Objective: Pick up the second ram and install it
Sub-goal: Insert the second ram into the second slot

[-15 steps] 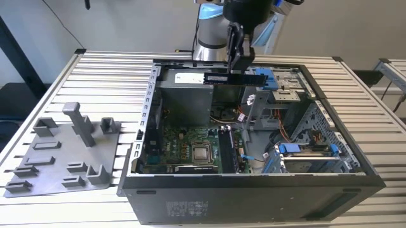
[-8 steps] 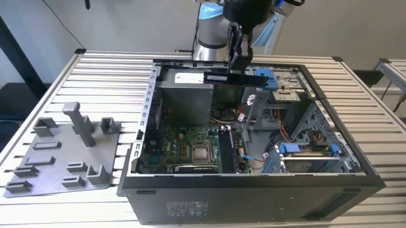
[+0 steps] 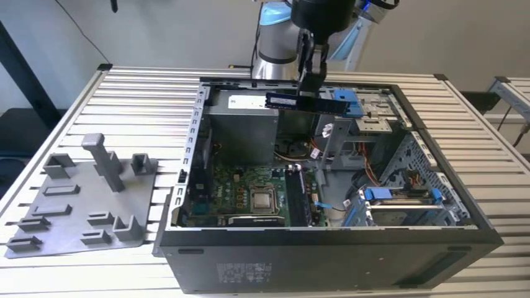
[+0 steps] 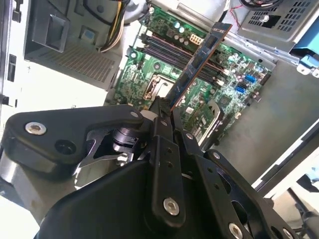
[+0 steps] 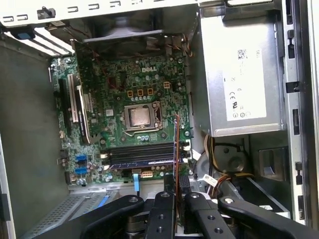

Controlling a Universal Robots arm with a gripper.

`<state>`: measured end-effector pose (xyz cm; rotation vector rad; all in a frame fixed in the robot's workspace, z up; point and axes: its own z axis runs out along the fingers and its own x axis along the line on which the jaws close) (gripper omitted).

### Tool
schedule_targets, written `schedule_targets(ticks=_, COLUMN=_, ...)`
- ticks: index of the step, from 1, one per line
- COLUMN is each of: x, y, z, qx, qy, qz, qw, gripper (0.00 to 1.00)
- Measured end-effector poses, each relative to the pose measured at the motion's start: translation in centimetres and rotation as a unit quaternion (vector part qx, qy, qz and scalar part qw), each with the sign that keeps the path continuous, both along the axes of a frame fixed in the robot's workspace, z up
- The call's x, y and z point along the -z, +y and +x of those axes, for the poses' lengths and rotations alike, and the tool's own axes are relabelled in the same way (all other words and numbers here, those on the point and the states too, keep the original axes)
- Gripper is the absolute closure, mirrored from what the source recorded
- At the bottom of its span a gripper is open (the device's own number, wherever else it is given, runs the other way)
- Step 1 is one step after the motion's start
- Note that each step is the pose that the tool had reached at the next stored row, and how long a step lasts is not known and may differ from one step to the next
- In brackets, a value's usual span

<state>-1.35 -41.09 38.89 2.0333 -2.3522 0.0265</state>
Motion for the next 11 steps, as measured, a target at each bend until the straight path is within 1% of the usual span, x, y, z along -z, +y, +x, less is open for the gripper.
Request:
schedule_targets(ticks=6, x=0.01, y=0.00, z=0.00, qx=0.023, qy=0.0000, qz=0.0000, qw=0.9997, gripper=0.86)
schedule_targets(ticks=11, x=0.03, y=0.00, z=0.00, qx=0.042, qy=0.0000, qz=0.0000, qw=0.9991, gripper=0.86)
